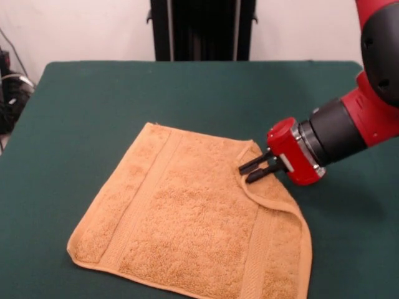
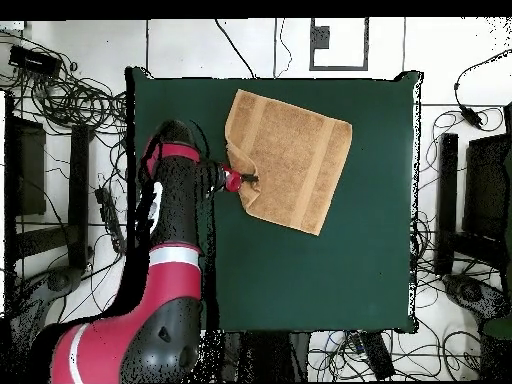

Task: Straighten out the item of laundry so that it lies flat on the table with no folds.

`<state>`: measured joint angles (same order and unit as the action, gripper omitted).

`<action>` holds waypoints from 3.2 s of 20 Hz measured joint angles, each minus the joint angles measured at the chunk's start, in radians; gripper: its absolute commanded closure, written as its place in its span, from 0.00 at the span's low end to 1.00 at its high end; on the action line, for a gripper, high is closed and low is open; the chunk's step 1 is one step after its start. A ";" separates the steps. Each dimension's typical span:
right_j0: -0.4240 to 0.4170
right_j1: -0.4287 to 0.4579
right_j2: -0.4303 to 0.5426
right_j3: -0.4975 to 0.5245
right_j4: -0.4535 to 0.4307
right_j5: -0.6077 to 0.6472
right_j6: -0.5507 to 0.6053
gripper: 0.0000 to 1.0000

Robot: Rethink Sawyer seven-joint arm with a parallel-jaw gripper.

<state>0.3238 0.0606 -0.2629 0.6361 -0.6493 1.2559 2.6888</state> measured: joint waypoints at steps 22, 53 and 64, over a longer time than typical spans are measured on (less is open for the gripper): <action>-0.033 -0.020 0.106 -0.125 0.142 0.247 0.000 1.00; -0.037 -0.011 0.200 -0.139 0.174 0.195 0.000 0.00; -0.053 -0.003 0.222 -0.187 0.183 0.231 0.000 0.00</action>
<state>0.2710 0.0579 -0.0411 0.4487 -0.4665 1.4866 2.6885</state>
